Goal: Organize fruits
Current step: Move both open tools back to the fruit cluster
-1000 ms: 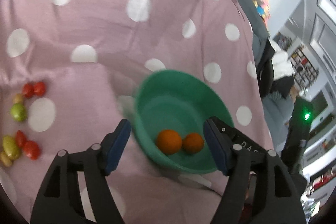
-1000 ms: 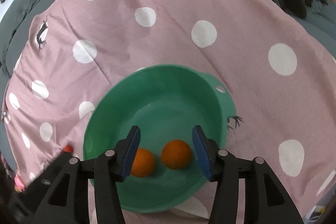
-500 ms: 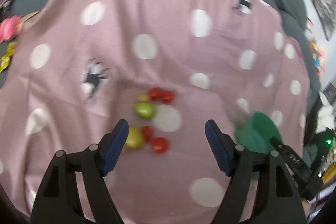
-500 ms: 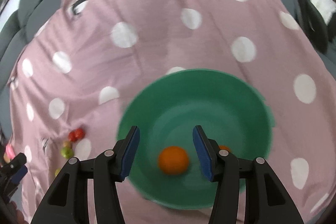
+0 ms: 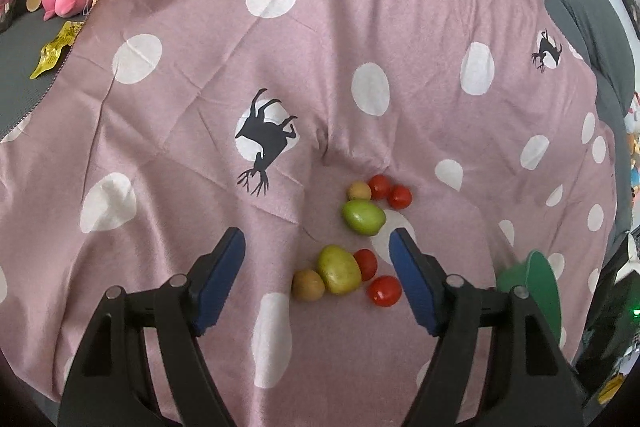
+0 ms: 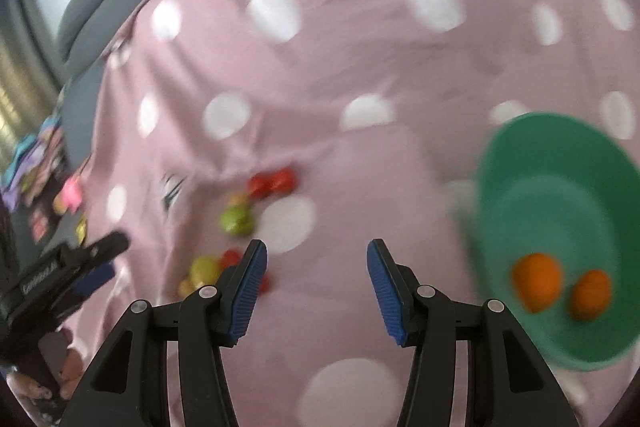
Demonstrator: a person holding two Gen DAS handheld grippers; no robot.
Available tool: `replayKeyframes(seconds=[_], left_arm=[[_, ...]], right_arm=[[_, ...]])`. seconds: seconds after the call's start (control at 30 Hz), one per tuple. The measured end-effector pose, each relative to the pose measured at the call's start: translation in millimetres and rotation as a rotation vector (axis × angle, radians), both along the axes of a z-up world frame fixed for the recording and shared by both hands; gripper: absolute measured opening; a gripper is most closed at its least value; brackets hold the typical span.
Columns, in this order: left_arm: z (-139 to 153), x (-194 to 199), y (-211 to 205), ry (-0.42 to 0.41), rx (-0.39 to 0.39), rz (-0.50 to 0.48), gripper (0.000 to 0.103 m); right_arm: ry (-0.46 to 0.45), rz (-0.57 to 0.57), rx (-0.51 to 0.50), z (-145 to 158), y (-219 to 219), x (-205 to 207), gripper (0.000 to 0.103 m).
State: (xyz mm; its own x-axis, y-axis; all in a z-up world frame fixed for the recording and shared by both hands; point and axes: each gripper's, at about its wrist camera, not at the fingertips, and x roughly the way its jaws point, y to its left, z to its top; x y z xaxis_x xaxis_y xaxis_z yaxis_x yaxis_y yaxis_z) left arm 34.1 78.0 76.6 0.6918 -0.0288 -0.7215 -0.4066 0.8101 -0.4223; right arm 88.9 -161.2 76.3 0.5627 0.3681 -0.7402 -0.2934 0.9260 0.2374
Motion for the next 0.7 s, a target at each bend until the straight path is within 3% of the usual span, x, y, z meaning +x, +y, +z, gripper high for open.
replayKeyframes(seconds=[0.13,0.23,0.4,0.47,0.7], left_arm=[[-1,1,-1,-0.010,0.031,0.002,0.073],[-3,3,2,-0.021,-0.010,-0.014,0.070],[-5,8,0,-0.030,-0.044,-0.036,0.062],[-5,13,-3,-0.024,-0.052,-0.059,0.058],[-11,35,-19,0.005,-0.062,-0.138,0.051]], right_arm=[[0.091,0.097,-0.024,-27,34,9,0.053],[0.143,0.148,-0.038,-42,51,13,0.050],[0.162,0.193,-0.068,-54,66,13,0.045],[0.173,0.196,-0.076,-59,69,14,0.037],[0.169,0.186,-0.047,-62,70,21,0.034]])
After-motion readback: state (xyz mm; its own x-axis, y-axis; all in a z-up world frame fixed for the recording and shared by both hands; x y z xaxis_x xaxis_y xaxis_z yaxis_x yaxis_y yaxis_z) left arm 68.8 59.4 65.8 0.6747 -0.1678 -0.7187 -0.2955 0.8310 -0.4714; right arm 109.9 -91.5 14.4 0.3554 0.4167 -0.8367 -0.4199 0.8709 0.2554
